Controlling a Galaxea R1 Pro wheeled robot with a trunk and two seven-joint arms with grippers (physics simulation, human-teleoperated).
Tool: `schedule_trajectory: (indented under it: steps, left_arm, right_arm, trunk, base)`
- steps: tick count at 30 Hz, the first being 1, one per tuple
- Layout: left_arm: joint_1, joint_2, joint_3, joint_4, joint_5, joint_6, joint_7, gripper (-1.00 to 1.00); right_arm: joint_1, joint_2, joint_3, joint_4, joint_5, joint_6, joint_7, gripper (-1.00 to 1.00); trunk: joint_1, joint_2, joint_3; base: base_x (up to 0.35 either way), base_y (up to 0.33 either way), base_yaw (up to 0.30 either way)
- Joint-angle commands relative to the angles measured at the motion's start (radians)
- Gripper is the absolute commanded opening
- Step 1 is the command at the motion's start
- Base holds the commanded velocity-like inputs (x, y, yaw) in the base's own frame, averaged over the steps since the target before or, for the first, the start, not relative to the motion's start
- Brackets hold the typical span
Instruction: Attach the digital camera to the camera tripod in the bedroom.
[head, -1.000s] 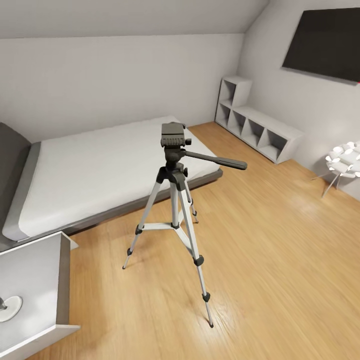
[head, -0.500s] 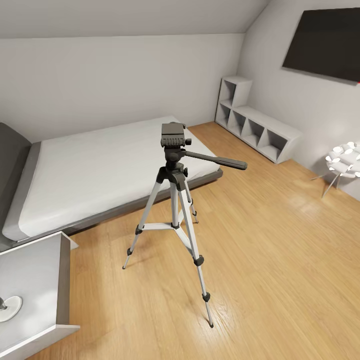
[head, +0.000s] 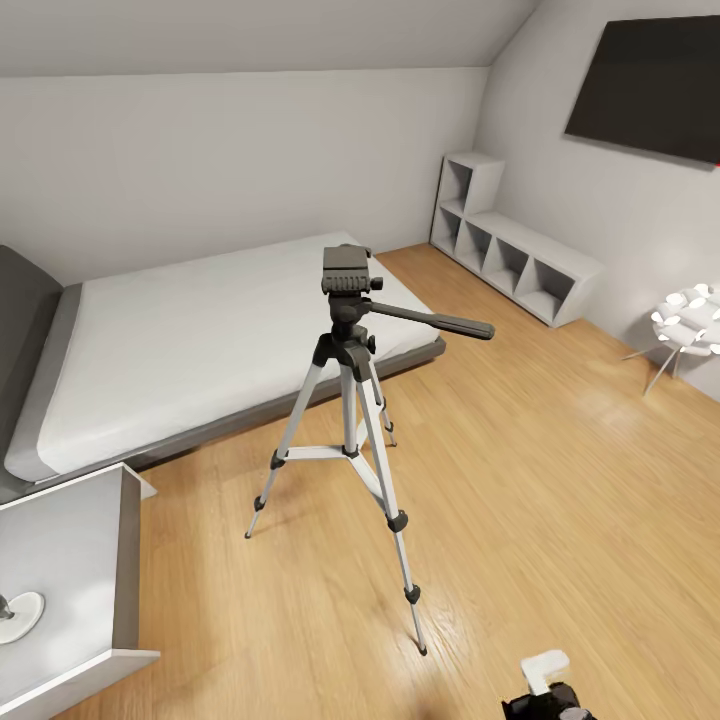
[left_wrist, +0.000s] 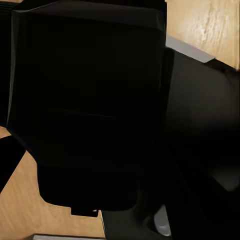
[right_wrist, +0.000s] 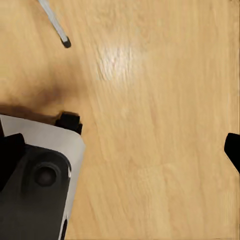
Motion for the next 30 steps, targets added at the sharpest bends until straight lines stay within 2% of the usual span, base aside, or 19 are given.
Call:
schedule_trajectory:
  steps: [1, 3, 6, 7, 8, 9, 13, 18, 19, 22, 23, 27, 30]
  left_arm:
    - [0.000, 0.001, -0.007, -0.005, 0.008, 0.006, 0.003, -1.00]
    - [0.000, 0.001, -0.007, -0.006, 0.010, 0.011, 0.005, -1.00]
    - [0.000, 0.002, -0.008, -0.005, 0.011, 0.014, 0.007, -1.00]
    - [0.000, 0.003, -0.008, -0.005, 0.012, 0.016, 0.007, -1.00]
    - [0.000, 0.003, -0.008, -0.005, 0.012, 0.016, 0.007, -1.00]
    - [0.000, 0.004, -0.008, -0.005, 0.012, 0.019, 0.008, -1.00]
    - [0.000, 0.005, -0.008, -0.005, 0.011, 0.022, 0.008, -1.00]
    - [0.000, 0.003, -0.009, -0.005, 0.009, 0.025, 0.008, -1.00]
    - [0.000, 0.001, -0.009, -0.006, 0.008, 0.027, 0.008, -1.00]
    - [0.000, 0.001, -0.010, -0.005, 0.005, 0.027, 0.008, -1.00]
    - [0.000, 0.002, -0.010, -0.005, 0.005, 0.027, 0.008, -1.00]
    - [0.000, 0.003, -0.011, -0.005, 0.007, 0.027, 0.008, -1.00]
    - [0.000, 0.003, -0.011, -0.005, 0.007, 0.027, 0.008, -1.00]
  right_arm:
    - [-0.007, 0.000, -0.001, -0.026, 0.007, 0.042, 0.004, 1.00]
    - [-0.055, 0.003, -0.007, -0.074, -0.010, 0.120, 0.004, 1.00]
    - [-0.130, 0.004, -0.011, -0.093, -0.044, 0.167, 0.004, 1.00]
    - [-0.187, 0.005, -0.013, -0.094, -0.070, 0.186, 0.005, 1.00]
    - [-0.215, 0.006, -0.013, -0.093, -0.083, 0.192, 0.005, 1.00]
    - [-0.326, 0.007, -0.015, -0.081, -0.127, 0.210, 0.006, 1.00]
    - [-0.389, 0.008, -0.014, -0.090, -0.144, 0.216, 0.017, 1.00]
    - [-0.408, 0.012, -0.011, -0.122, -0.148, 0.217, 0.060, 1.00]
    - [-0.413, 0.021, -0.008, -0.191, -0.150, 0.222, 0.134, 1.00]
    - [-0.414, 0.023, -0.005, -0.259, -0.149, 0.256, 0.233, 1.00]
    - [-0.414, 0.024, -0.004, -0.301, -0.146, 0.288, 0.292, 1.00]
    - [-0.414, 0.020, -0.005, -0.401, -0.136, 0.364, 0.418, 1.00]
    - [-0.413, 0.011, -0.005, -0.436, -0.135, 0.393, 0.466, 1.00]
  trunk:
    - [0.000, -0.002, -0.001]
    - [0.000, -0.002, -0.001]
    - [0.000, -0.002, -0.001]
    - [0.000, -0.002, -0.001]
    - [0.000, -0.002, -0.001]
    - [0.000, -0.002, -0.001]
    - [0.000, -0.002, -0.001]
    - [0.000, -0.002, -0.001]
    - [0.000, -0.002, -0.001]
    - [0.000, -0.002, -0.001]
    - [0.000, -0.002, -0.001]
    - [0.000, -0.002, -0.001]
    - [0.000, -0.002, -0.001]
  base:
    - [0.000, 0.000, 0.000]
    - [0.000, 0.000, 0.000]
    - [0.000, 0.000, 0.000]
    - [0.000, 0.000, 0.000]
    - [0.000, 0.000, 0.000]
    - [0.000, 0.000, 0.000]
    - [0.000, 0.000, 0.000]
    - [0.000, 0.000, 0.000]
    - [0.000, 0.000, 0.000]
    - [0.000, 0.000, 0.000]
    - [0.000, 0.000, 0.000]
    - [0.000, 0.000, 0.000]
    - [0.000, 0.000, 0.000]
